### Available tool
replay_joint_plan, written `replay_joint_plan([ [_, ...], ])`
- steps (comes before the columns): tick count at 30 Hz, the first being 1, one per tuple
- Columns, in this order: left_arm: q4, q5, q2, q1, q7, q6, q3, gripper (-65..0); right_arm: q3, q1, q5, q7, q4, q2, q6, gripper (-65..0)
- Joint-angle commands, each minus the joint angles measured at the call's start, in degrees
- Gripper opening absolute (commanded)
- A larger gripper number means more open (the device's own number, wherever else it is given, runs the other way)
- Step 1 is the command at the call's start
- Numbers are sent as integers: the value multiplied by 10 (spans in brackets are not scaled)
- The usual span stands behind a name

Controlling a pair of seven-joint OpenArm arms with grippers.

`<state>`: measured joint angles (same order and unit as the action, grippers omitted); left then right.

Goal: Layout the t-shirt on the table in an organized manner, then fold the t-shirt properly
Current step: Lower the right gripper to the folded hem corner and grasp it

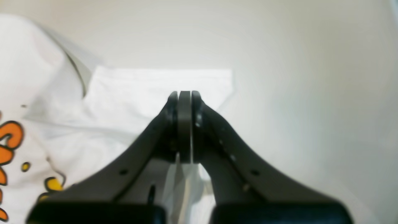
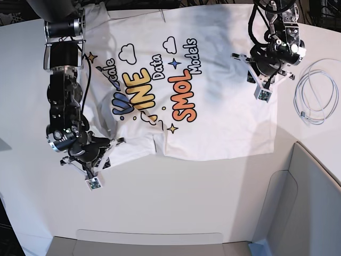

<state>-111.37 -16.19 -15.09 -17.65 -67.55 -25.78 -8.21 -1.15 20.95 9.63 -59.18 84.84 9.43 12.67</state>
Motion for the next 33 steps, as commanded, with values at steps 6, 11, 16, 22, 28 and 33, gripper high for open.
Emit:
replay_joint_plan([
  [6,-36,-3,-5,-22,7,0,-1,-650,10,15,1,-84,-14,5,0,-650],
  [11,-35,-3,8,-24,7,0,-1,-650,11,25,1,-88,-87,5,0,-650],
  [16,-35,-3,14,-38,6,0,3,-650,11,56,1,-44,-174,5,0,-650],
  [22,-35,-3,14,-57,7,0,28,-650,7,56,-1,-37,-99,6,0,-650],
  [28,-34,-3,14,-57,7,0,28,-650,11,59,-2,-35,-68,5,-1,-650],
  [33,-33,-3,15,-57,7,0,28,-650,11,92,-3,-2,-182,-13,-1,-650],
])
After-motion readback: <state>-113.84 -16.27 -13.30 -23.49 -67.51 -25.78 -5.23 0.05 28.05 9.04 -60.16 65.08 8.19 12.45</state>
